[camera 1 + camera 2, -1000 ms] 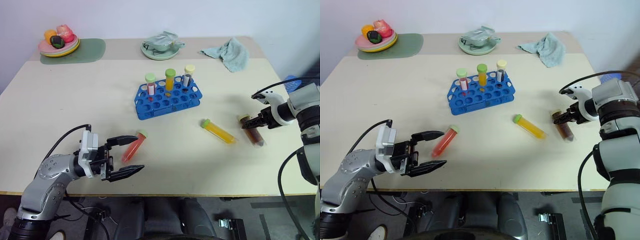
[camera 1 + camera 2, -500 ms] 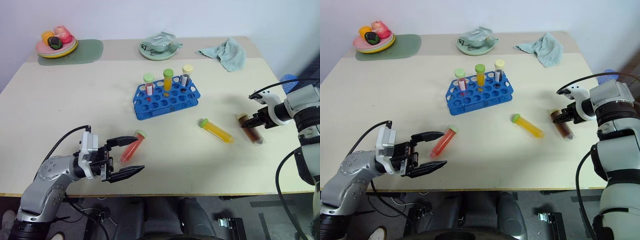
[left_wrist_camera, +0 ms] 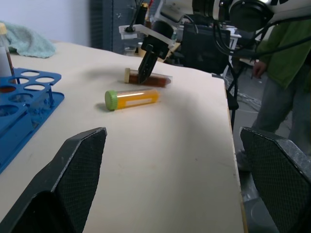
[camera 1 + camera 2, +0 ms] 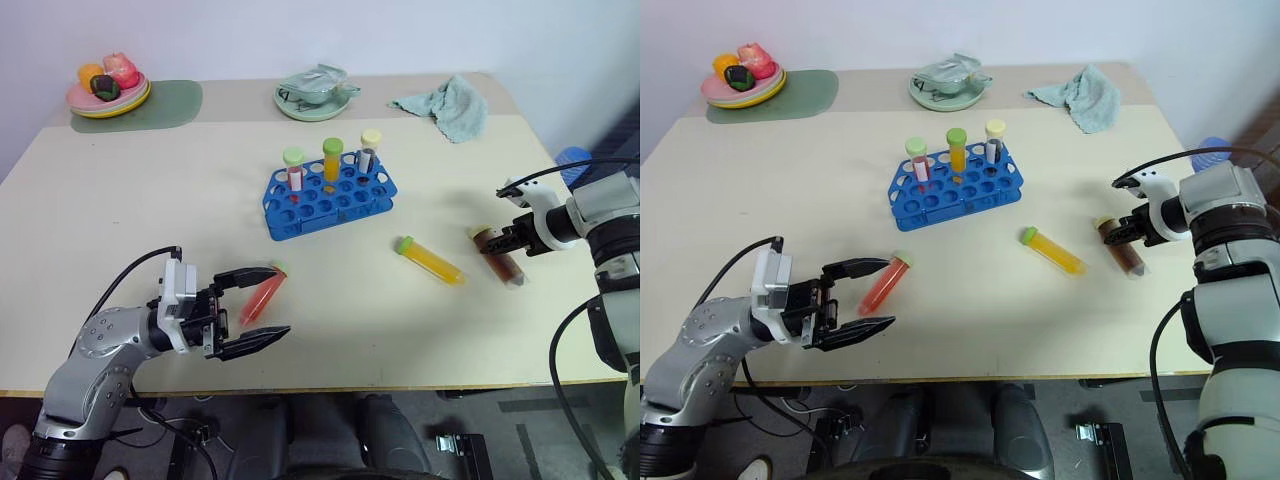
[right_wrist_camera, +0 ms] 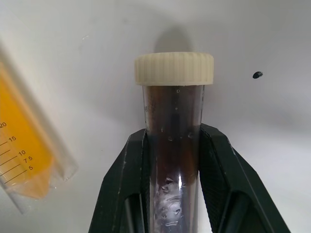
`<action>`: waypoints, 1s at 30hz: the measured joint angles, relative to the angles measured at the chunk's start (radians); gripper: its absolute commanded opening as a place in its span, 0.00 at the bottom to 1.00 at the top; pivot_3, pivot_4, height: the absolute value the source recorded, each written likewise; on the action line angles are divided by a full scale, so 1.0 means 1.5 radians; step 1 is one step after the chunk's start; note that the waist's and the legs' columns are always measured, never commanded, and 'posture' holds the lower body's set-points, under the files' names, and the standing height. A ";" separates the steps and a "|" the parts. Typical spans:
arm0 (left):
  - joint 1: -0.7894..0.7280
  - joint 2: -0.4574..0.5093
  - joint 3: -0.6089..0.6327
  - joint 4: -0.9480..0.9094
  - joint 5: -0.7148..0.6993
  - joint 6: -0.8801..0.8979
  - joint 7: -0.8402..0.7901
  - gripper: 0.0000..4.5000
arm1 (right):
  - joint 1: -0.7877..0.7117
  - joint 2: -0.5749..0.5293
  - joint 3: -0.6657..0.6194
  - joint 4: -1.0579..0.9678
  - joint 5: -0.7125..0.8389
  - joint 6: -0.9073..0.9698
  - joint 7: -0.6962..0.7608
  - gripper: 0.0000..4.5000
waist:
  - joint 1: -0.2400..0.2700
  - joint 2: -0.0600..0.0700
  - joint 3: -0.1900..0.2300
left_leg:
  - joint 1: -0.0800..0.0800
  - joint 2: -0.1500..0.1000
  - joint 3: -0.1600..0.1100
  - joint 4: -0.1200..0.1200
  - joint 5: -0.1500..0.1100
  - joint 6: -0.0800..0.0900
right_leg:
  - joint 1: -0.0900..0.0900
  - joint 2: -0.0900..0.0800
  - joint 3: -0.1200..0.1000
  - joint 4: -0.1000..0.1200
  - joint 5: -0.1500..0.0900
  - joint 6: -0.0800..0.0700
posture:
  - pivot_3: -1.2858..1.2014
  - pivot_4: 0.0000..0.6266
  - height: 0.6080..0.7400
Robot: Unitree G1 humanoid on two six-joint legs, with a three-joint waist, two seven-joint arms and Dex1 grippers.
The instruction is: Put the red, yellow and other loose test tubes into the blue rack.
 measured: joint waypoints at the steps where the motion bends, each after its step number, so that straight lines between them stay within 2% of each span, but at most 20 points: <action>1: -0.001 0.000 0.000 0.001 0.000 0.000 0.000 1.00 | 0.001 0.000 -0.004 -0.001 0.000 0.000 -0.001 0.17 | 0.000 0.000 0.000 | 0.000 0.000 0.000 0.000 0.000 0.000 | 0.000 0.000 0.000 0.000 0.000 0.000 | 0.52 0.24 1.00; 7: -0.001 -0.005 0.000 0.002 0.006 -0.003 0.001 1.00 | 0.019 -0.001 -0.037 -0.040 0.010 -0.008 -0.019 0.17 | -0.001 0.000 0.000 | 0.000 0.000 0.000 0.000 0.000 0.000 | -0.001 0.000 0.000 0.001 0.000 0.000 | 0.52 0.24 1.00; 10: 0.001 -0.005 0.000 0.001 0.007 -0.004 0.002 1.00 | 0.020 0.002 -0.086 -0.098 0.043 0.009 -0.028 0.17 | -0.001 0.001 0.000 | 0.000 0.000 0.000 0.000 0.000 0.000 | -0.002 0.000 0.001 0.002 0.000 0.000 | 0.52 0.24 1.00; 13: 0.008 -0.007 0.002 0.001 0.012 -0.005 0.009 1.00 | 0.026 0.031 -0.206 -0.216 0.121 0.045 -0.061 0.17 | -0.001 0.001 0.001 | 0.000 0.000 0.000 0.000 0.000 0.000 | -0.003 0.000 0.001 0.003 0.000 0.000 | 0.52 0.24 1.00; 15: 0.017 -0.013 0.007 0.002 0.012 -0.005 0.020 1.00 | 0.055 0.074 -0.305 -0.328 0.186 0.062 -0.091 0.17 | 0.001 0.000 0.000 | 0.000 0.001 -0.001 -0.001 0.000 0.000 | -0.003 0.000 0.001 0.003 0.000 0.000 | 0.52 0.24 1.00; 16: 0.018 -0.015 0.008 0.002 0.012 -0.005 0.021 1.00 | 0.060 0.081 -0.317 -0.343 0.195 0.062 -0.094 0.17 | 0.001 0.000 0.000 | 0.000 0.001 -0.002 0.000 0.000 0.000 | -0.003 0.000 0.001 0.003 0.000 0.000 | 0.52 0.24 1.00; 17: 0.018 -0.019 0.009 0.005 0.012 -0.005 0.024 1.00 | 0.072 0.099 -0.337 -0.375 0.222 0.065 -0.100 0.17 | 0.002 0.000 0.000 | -0.001 0.000 -0.001 0.000 0.000 0.000 | -0.002 0.000 0.001 0.003 0.000 0.000 | 0.52 0.24 1.00; 18: 0.020 -0.023 0.019 0.008 0.011 -0.005 0.032 1.00 | 0.108 0.141 -0.393 -0.425 0.255 0.051 -0.129 0.17 | 0.009 -0.001 0.000 | -0.001 0.000 -0.001 0.000 0.000 0.000 | -0.002 -0.001 0.000 0.003 0.000 0.000 | 0.52 0.24 1.00; 19: 0.014 -0.035 0.035 0.028 0.011 -0.005 0.052 1.00 | 0.154 0.234 -0.466 -0.500 0.309 -0.002 -0.163 0.17 | 0.009 -0.001 -0.001 | 0.000 0.000 -0.002 0.000 0.000 0.000 | -0.002 0.000 0.000 0.003 0.000 0.000 | 0.52 0.24 1.00; 21: -0.006 -0.053 0.049 0.049 0.012 -0.007 0.074 1.00 | 0.196 0.352 -0.510 -0.549 0.353 -0.080 -0.228 0.17 | 0.003 -0.001 -0.001 | 0.000 0.001 -0.002 0.000 0.000 0.000 | -0.002 0.000 0.000 0.005 0.000 0.000 | 0.52 0.24 1.00; 24: -0.013 -0.056 0.059 0.064 0.012 -0.013 0.084 1.00 | 0.235 0.447 -0.522 -0.554 0.358 -0.245 -0.297 0.17 | 0.001 -0.001 0.000 | 0.000 0.000 -0.002 0.000 0.000 0.000 | -0.003 0.000 0.001 0.005 0.000 0.000 | 0.52 0.24 1.00; 30: -0.034 -0.047 0.080 0.100 0.013 -0.017 0.079 1.00 | 0.241 0.495 -0.475 -0.456 0.298 -0.533 -0.345 0.17 | -0.002 0.000 0.000 | 0.000 0.000 -0.001 0.000 0.001 -0.001 | -0.004 0.000 0.001 0.006 0.000 0.000 | 0.52 0.24 1.00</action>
